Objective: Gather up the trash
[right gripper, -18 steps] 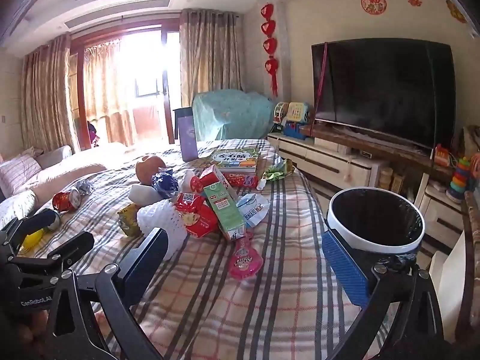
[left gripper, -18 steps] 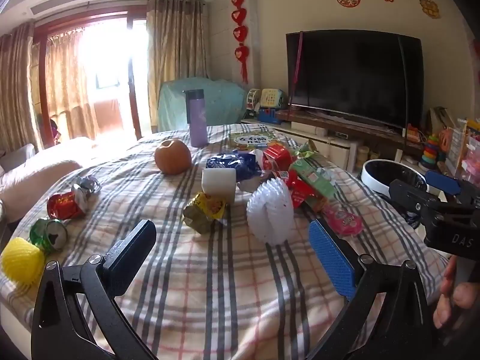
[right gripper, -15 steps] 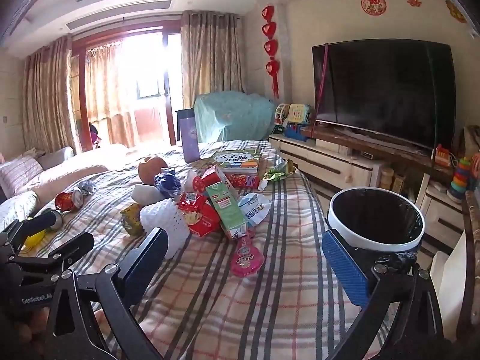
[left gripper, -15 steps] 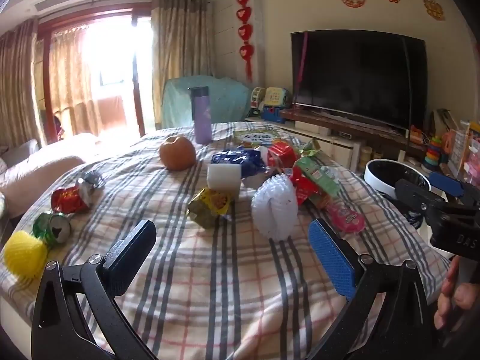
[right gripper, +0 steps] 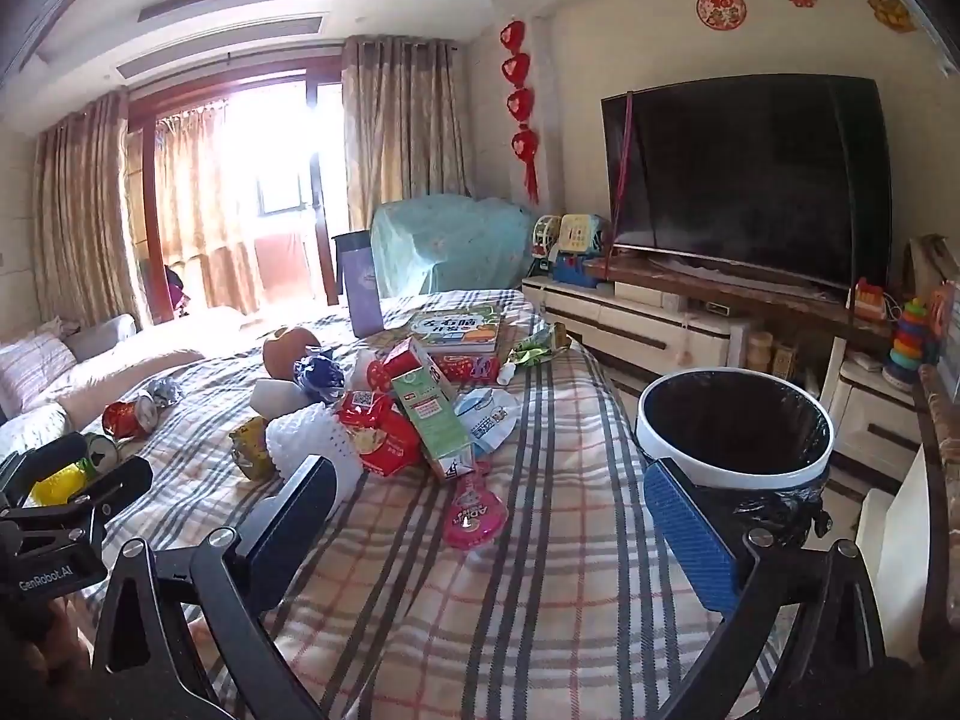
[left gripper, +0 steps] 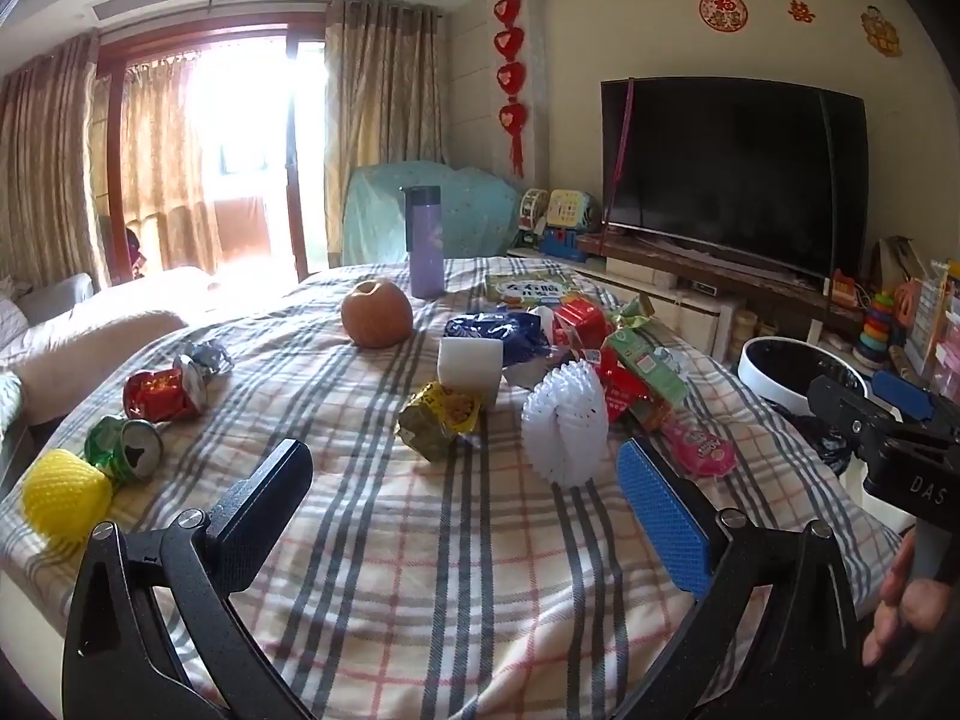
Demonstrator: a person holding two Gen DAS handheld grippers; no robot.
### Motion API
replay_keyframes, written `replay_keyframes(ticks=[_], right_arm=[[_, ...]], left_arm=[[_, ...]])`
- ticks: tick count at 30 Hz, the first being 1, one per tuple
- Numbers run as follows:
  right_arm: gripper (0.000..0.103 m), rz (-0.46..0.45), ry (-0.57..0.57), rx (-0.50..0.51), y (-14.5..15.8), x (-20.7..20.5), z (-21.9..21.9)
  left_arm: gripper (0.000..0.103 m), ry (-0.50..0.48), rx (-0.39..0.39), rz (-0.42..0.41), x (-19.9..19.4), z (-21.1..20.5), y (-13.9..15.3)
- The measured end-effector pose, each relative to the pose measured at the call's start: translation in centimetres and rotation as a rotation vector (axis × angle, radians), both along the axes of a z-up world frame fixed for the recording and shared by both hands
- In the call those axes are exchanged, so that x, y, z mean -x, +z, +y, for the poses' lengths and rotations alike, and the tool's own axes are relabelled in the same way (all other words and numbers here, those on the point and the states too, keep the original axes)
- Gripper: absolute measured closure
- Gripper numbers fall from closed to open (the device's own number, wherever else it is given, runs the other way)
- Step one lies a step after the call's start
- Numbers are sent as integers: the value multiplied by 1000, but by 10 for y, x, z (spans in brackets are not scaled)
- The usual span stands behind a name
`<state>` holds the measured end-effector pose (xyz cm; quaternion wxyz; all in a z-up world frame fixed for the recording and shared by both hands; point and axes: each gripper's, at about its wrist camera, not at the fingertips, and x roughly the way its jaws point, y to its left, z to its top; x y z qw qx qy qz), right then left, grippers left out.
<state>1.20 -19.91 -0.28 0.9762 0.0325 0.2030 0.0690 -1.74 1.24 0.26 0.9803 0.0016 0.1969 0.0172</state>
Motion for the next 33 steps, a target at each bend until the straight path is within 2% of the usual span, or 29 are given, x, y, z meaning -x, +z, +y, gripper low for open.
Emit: replay_keyframes(ticks=[33], right_arm=[[0, 9, 24, -29, -3, -1, 1]], left_arm=[[0, -9, -14, -21, 4, -7, 2]])
